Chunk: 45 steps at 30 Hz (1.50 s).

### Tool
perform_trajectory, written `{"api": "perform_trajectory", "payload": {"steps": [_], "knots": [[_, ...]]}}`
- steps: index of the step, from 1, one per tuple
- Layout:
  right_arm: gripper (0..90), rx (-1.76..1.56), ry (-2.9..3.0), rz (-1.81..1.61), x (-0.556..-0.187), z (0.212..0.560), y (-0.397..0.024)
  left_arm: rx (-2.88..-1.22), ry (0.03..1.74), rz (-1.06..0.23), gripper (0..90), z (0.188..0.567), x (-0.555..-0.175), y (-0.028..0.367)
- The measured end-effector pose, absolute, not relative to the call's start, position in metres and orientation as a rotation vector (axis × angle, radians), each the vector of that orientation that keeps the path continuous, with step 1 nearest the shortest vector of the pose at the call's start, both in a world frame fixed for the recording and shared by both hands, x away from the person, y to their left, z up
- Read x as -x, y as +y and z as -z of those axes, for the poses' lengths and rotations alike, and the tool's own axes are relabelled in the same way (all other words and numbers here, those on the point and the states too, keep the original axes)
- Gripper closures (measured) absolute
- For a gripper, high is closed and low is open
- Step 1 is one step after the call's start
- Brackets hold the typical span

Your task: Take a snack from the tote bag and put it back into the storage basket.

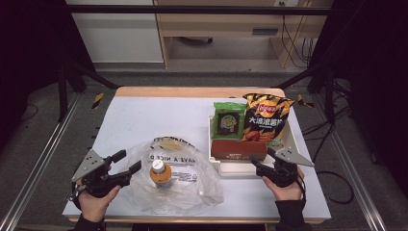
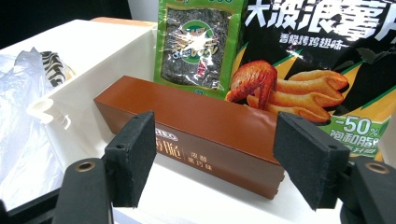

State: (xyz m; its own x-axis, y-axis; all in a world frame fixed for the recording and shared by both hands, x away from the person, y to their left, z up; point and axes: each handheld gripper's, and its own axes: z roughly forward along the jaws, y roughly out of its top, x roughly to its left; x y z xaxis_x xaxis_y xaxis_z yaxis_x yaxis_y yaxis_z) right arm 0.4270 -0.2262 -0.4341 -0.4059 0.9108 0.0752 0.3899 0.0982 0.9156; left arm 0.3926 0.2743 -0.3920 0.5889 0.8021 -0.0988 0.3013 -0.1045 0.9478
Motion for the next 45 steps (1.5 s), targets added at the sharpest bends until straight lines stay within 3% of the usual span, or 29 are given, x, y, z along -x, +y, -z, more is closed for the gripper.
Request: {"api": "perform_trajectory", "payload": {"steps": [22,34,45], "knots": [[30.2,-1.250,1.875,-1.307,-0.423,0.432,-0.225,-1.777,0.815,-0.505,27.1,0.388,-0.373,0.232],[30.1,-1.252,1.903,-1.288,-0.425,0.435,-0.223,-1.876,0.839,-0.442,28.3,0.414,-0.385,0.209],[30.0,-1.261,1.913,-1.282,-0.426,0.437,-0.223,-1.891,0.842,-0.412,29.2,0.416,-0.390,0.208]]}}
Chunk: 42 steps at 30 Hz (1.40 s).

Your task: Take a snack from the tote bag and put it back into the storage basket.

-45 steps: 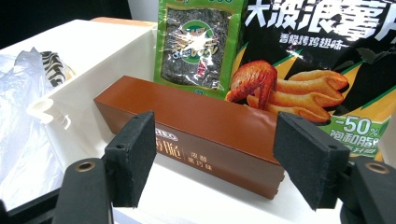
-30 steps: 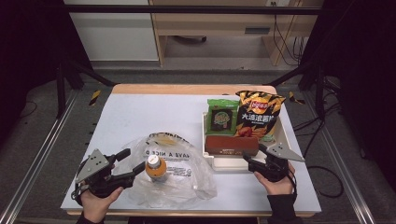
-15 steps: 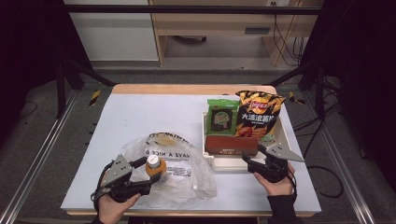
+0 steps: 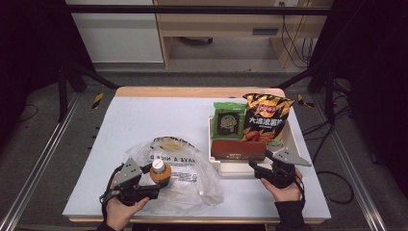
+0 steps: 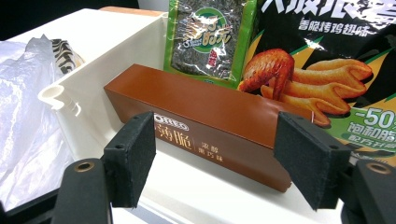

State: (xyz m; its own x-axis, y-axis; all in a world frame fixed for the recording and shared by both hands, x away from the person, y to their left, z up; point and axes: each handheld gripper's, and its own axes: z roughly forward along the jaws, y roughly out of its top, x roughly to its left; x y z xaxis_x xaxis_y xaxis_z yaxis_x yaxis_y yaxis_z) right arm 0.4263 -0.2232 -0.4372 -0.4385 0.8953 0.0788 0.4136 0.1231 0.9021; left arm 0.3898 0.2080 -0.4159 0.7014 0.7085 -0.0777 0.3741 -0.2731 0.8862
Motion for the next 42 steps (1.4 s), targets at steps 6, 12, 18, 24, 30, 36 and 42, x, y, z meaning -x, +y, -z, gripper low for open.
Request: {"api": "perform_trajectory", "payload": {"steps": [6,12,18,24,30,36,42], "knots": [[30.0,-1.261,1.912,-1.280,-0.426,0.437,-0.223,-1.896,0.838,-0.403,29.3,0.416,-0.393,0.206],[30.0,-1.264,1.914,-1.274,-0.427,0.438,-0.223,-1.910,0.834,-0.402,30.0,0.415,-0.392,0.206],[30.2,-1.264,1.918,-1.267,-0.427,0.439,-0.223,-1.888,0.844,-0.432,30.2,0.406,-0.397,0.208],[30.2,-1.262,1.917,-1.267,-0.427,0.438,-0.224,-1.867,0.845,-0.461,30.2,0.397,-0.413,0.202],[30.4,-1.258,1.916,-1.270,-0.426,0.437,-0.225,-1.894,0.849,-0.456,30.2,0.406,-0.425,0.193],[30.3,-1.253,1.918,-1.271,-0.426,0.438,-0.224,-1.910,0.842,-0.463,30.1,0.413,-0.430,0.187],[30.3,-1.251,1.918,-1.273,-0.426,0.437,-0.224,-1.896,0.849,-0.457,29.9,0.415,-0.431,0.187]]}}
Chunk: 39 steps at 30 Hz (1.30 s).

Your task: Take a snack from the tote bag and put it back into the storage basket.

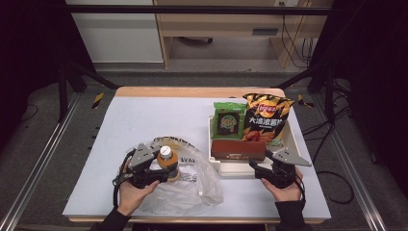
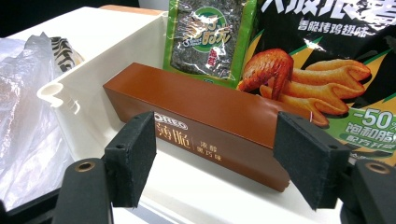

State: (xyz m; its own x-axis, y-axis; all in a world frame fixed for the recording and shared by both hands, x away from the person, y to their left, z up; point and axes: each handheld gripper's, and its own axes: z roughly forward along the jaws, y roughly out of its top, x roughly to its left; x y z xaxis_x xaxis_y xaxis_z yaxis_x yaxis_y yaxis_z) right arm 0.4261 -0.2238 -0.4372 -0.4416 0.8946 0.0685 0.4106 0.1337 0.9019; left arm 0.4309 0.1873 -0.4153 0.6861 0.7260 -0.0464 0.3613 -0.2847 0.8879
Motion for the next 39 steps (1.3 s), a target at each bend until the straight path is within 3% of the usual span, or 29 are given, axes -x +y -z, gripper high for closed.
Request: {"api": "perform_trajectory", "payload": {"steps": [21,39], "knots": [[29.0,-1.192,1.913,-1.335,-0.421,0.426,-0.214,-1.862,0.848,-0.488,23.0,0.396,-0.412,0.216],[26.8,-1.040,1.967,-1.463,-0.409,0.395,-0.172,-1.801,0.974,-0.534,24.3,0.417,-0.412,0.264]]}}
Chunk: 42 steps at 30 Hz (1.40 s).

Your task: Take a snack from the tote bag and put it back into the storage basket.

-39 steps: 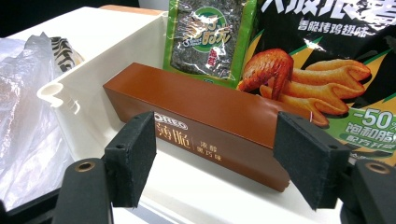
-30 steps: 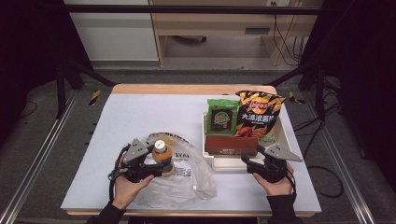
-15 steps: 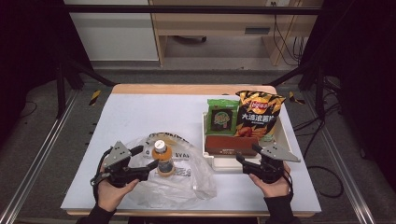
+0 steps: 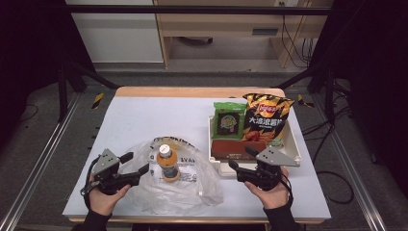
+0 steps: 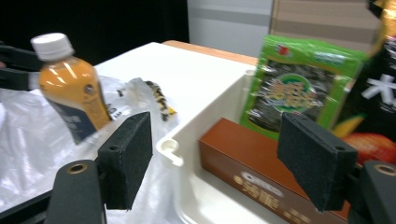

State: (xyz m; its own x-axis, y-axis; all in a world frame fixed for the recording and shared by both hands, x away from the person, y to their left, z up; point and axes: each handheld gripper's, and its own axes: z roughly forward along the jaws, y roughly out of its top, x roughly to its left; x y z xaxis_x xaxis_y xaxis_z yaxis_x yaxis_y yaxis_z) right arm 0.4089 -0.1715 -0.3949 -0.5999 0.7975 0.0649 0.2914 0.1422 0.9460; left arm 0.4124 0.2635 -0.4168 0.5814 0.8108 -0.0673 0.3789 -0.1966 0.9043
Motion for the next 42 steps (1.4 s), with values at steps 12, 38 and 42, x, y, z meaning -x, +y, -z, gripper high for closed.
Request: {"api": "perform_trajectory", "payload": {"steps": [12,38,42], "knots": [[26.0,-0.944,2.047,-1.558,-0.409,0.377,-0.129,-1.782,1.044,-0.546,26.6,0.432,-0.411,0.282],[27.4,-0.800,2.245,-1.583,-0.426,0.388,-0.027,-1.820,1.093,-0.538,37.8,0.456,-0.406,0.293],[24.8,-0.814,2.252,-1.560,-0.432,0.395,-0.018,-1.827,1.094,-0.544,37.7,0.458,-0.407,0.293]]}}
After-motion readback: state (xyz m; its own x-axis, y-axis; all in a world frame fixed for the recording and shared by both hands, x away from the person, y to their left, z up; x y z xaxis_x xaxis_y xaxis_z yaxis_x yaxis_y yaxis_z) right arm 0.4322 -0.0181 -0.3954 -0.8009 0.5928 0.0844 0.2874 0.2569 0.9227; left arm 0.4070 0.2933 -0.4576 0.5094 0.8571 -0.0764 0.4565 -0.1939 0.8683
